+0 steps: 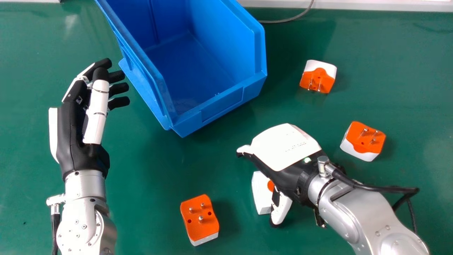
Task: Pick all objects and put in blue box
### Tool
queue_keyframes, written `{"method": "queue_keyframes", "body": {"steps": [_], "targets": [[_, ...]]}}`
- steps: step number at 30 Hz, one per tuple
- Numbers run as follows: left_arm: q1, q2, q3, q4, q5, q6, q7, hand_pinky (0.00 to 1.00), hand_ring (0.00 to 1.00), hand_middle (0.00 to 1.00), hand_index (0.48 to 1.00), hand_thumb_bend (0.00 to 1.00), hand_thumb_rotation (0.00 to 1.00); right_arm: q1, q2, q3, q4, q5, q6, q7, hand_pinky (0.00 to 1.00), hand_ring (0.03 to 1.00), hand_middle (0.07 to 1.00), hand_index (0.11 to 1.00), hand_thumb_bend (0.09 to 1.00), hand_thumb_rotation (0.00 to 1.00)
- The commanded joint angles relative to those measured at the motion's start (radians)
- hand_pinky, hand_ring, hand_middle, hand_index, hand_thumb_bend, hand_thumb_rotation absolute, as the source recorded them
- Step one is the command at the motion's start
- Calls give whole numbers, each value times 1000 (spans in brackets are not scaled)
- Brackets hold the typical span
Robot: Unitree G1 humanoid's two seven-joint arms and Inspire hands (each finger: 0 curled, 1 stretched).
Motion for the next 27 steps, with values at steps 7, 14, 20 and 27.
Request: {"method": "queue_keyframes", "body": {"steps": [7,14,20,27], "targets": [[-15,9,5,0,6,-24,-10,602,651,681,722,539,660,26,-11,6,7,69,-54,-33,380,471,630,697,683,98],[-15,7,5,0,10,-24,-7,599,648,678,719,540,659,30,-8,0,9,89,-62,-55,312,400,576,623,626,62],[-12,7,4,-9,11,-19,-8,599,647,678,719,539,658,34,-4,-4,8,99,-63,-72,292,379,556,597,606,50],[-14,5,5,-13,8,-13,-5,598,646,677,718,542,659,40,9,-7,10,97,-54,-97,275,361,541,576,590,40]]}}
